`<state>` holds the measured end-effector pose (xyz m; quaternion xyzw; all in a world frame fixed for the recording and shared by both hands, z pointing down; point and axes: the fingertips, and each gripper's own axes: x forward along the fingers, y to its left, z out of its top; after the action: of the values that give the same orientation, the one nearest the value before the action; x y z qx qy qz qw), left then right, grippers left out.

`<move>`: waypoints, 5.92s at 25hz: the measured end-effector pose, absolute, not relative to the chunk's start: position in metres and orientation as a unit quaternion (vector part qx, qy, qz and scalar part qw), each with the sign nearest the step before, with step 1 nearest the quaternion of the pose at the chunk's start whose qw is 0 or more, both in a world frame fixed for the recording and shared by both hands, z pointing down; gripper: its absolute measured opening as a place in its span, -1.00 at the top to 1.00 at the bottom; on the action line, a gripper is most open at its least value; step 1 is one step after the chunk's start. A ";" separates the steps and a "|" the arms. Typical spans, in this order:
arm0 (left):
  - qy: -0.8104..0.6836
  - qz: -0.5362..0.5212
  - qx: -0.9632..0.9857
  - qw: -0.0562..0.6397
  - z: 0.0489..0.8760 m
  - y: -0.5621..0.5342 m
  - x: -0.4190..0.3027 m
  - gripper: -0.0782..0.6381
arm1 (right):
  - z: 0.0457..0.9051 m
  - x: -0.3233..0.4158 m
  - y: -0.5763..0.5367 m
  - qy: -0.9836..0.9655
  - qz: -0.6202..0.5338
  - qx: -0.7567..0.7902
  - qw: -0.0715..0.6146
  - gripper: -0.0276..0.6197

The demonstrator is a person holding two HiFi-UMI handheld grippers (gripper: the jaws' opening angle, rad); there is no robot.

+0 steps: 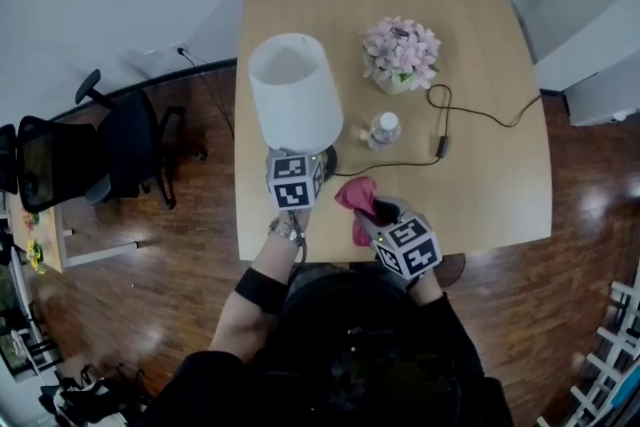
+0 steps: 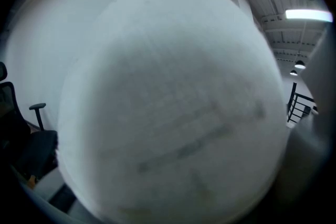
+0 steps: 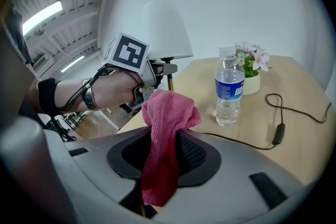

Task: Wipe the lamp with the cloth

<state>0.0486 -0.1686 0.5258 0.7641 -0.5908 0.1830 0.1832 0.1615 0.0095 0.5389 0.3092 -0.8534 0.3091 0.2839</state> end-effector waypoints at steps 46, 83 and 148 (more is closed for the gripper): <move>-0.399 0.323 0.815 0.269 0.580 0.049 -0.002 0.52 | 0.539 0.112 0.085 -0.818 0.317 0.374 0.300 0.52; -0.374 0.286 0.847 0.245 0.516 0.071 -0.025 0.78 | 0.363 0.085 0.022 -0.891 0.155 0.390 0.175 0.52; -0.455 0.339 0.769 0.293 0.544 0.031 0.075 0.78 | 0.454 0.120 -0.116 -0.838 0.009 0.239 0.491 0.52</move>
<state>0.0754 0.0314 0.5439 0.7693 -0.4553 0.3390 0.2932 0.1205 -0.1159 0.4543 0.2389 -0.8376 0.0088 0.4913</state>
